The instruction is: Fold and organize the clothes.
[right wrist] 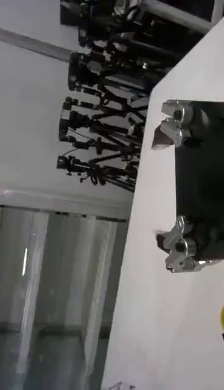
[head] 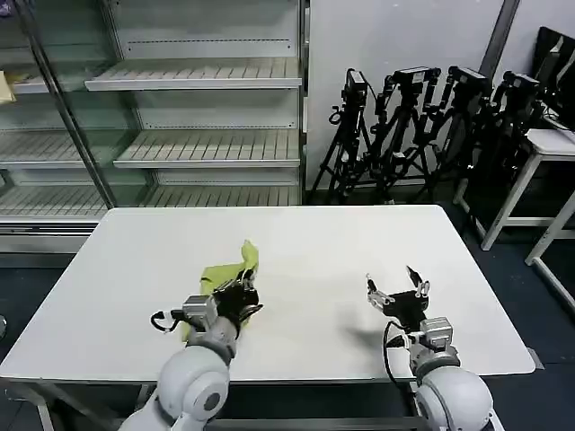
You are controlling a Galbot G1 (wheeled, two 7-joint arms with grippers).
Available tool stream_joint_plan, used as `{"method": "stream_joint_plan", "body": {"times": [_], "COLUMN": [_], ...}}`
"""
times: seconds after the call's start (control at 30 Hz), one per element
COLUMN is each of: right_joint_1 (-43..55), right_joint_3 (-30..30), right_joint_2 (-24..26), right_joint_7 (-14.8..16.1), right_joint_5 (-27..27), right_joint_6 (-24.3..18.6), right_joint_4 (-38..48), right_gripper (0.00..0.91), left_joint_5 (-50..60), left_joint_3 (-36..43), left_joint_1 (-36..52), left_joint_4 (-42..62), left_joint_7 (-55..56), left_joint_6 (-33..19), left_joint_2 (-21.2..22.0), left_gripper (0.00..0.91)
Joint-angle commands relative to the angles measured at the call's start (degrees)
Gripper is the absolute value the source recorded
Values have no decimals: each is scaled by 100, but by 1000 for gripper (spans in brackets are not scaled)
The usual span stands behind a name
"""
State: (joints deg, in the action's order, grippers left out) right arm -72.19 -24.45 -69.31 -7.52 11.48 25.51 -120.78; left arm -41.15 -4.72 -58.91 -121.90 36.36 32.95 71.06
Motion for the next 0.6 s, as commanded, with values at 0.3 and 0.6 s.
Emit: {"method": "stream_joint_plan", "body": {"times": [0.3,0.6], "right_joint_1": [80,313], "right_joint_3": [-122,-3], "right_joint_2": [-84,-291], "right_joint_7": [10,38], "right_joint_5": [-44,-186], "right_joint_6": [-8,-222], "right_joint_4": [29,264], "right_gripper": [907,907], "left_joint_5": [-719,276], "left_joint_3": [414,-155], "left_joint_1": [519,552], "left_joint_4": [211,48], "left_joint_7": [-74,-1410], "left_joint_6": [6,-124], "left_joint_2": [774,500], "left_gripper": [907,907]}}
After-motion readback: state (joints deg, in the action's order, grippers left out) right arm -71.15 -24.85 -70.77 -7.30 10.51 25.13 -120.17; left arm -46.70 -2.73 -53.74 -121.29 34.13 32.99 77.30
